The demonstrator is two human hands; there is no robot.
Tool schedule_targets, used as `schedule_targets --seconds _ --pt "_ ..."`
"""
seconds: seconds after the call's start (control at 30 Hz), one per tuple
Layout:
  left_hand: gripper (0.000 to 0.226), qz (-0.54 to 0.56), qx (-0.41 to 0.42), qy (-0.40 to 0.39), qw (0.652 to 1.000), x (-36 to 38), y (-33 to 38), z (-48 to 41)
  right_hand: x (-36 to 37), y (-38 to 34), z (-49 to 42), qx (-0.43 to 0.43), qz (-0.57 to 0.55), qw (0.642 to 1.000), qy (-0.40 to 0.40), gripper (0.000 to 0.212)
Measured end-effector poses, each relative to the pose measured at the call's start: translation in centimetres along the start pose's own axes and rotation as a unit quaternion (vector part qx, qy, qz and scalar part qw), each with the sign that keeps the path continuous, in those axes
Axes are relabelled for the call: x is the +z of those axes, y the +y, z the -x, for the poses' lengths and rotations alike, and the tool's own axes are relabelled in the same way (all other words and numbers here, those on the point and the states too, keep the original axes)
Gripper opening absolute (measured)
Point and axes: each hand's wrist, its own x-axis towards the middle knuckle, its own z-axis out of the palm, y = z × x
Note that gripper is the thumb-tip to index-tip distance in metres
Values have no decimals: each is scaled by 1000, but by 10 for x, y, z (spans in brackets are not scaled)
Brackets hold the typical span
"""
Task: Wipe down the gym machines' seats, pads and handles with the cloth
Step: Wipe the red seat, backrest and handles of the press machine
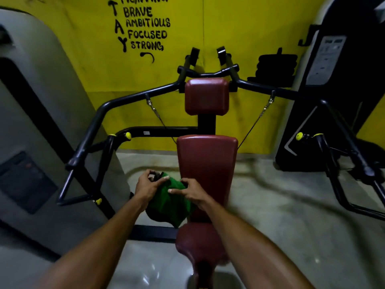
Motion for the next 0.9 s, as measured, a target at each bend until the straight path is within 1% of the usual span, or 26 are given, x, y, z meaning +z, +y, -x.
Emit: schedule_targets --seconds 0.03,0.07,0.13,0.17,0.2,0.23,0.27,0.37,0.43,0.47,0.5,0.57,0.6,0.67,0.7,0.77,0.8,0.87,0.9 --pt "38 4 -11 2 1000 -17 -4 12 13 -4 5 -9 5 1000 -11 56" --pt "40 2 -22 -19 1000 -33 -6 23 26 -10 10 -20 6 999 -24 45" --pt "41 -21 -62 -111 992 -64 -13 49 52 -19 19 -32 -12 999 -38 27" --pt "42 -27 -95 -137 986 -90 -22 65 73 -25 23 -36 -27 998 -52 23" --pt "46 -30 -119 -143 982 -118 -33 82 97 -34 33 -31 -46 996 -69 21" --pt "49 -31 -135 -133 981 -143 -41 99 118 -39 39 -24 -70 994 -83 22" --pt "47 -24 -144 -111 983 -163 -49 112 135 -44 45 -14 -82 992 -95 23" --pt "28 34 -148 6 988 -242 -75 180 225 -59 69 -16 -79 984 -161 31" --pt "24 65 -142 81 984 -285 -89 215 277 -72 88 -19 -82 979 -186 26" --pt "26 79 -143 130 978 -323 -103 248 325 -82 103 -26 -67 975 -212 25" --pt "28 102 -150 147 972 -338 -109 260 343 -86 108 -38 -59 975 -212 26" --pt "29 152 -165 175 959 -387 -123 310 406 -100 133 -63 -36 973 -221 31" --pt "31 192 -170 186 949 -403 -129 326 429 -102 140 -78 -21 972 -223 36" --pt "36 273 -168 238 917 -448 -146 372 491 -113 172 -112 -10 962 -248 45" --pt "37 310 -160 274 896 -474 -157 398 527 -118 193 -122 -10 952 -280 52" --pt "37 362 -149 318 863 -504 -167 429 568 -128 227 -140 5 924 -357 67" --pt "33 379 -147 344 846 -522 -173 446 593 -132 247 -145 28 896 -419 69" --pt "19 388 -154 397 817 -552 -184 473 637 -138 278 -162 86 829 -529 72" --pt "17 395 -157 422 801 -567 -190 484 660 -138 288 -173 109 809 -551 79"
